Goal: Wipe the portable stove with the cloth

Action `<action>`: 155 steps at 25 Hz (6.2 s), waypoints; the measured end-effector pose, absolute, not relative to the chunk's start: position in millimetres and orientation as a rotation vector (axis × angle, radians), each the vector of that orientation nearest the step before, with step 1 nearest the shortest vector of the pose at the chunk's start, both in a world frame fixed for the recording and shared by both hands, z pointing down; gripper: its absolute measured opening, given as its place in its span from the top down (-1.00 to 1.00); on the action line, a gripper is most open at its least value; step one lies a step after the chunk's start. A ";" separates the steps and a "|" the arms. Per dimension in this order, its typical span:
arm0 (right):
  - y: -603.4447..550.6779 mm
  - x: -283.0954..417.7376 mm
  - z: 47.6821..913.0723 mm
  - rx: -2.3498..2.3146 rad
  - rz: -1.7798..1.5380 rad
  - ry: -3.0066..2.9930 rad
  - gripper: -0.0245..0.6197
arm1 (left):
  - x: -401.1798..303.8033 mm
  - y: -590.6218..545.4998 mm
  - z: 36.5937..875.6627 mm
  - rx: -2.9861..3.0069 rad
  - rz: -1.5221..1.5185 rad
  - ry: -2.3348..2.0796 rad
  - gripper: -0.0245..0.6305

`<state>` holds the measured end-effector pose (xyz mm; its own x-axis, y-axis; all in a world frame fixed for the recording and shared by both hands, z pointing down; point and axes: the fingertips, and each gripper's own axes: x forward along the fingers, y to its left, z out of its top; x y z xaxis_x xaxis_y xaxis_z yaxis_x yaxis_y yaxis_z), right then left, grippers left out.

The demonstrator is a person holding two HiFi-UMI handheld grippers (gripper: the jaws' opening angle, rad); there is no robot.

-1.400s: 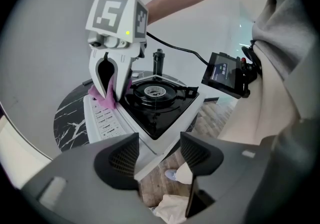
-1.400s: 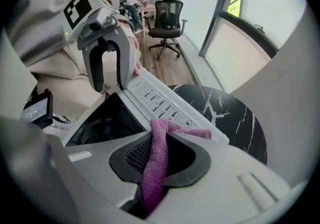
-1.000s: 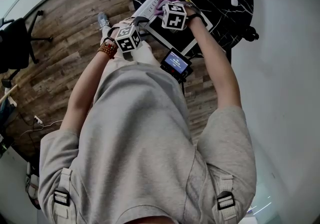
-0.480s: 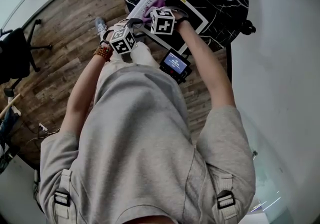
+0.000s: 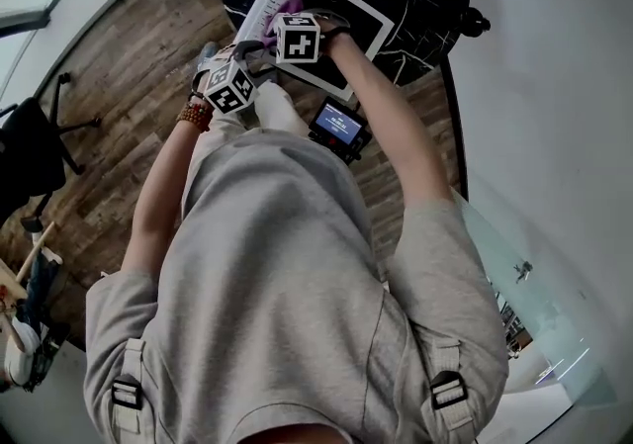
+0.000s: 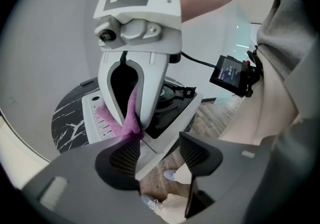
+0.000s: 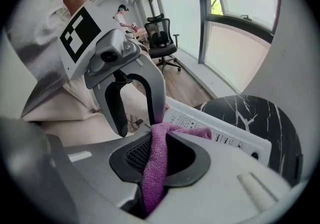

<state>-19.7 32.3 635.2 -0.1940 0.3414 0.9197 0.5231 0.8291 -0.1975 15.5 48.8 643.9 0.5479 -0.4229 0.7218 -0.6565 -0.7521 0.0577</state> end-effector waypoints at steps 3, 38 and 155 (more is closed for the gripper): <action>31.9 -18.8 635.3 -0.618 -0.170 -1.816 0.68 | 17.1 51.1 642.7 2.455 1.017 -0.828 0.17; -169.6 -84.2 633.9 0.173 0.155 -2.064 0.68 | -61.6 41.5 667.5 2.680 0.908 -0.544 0.20; 34.9 -99.2 631.5 -0.021 0.356 -2.137 0.70 | -62.1 34.8 674.3 2.660 1.005 -0.473 0.06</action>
<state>-99.2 34.9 631.5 -0.5609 0.1510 0.8140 -0.1207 0.9578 -0.2608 -62.1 34.8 674.3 0.7081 -0.2088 0.6746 -0.3872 -0.9136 0.1237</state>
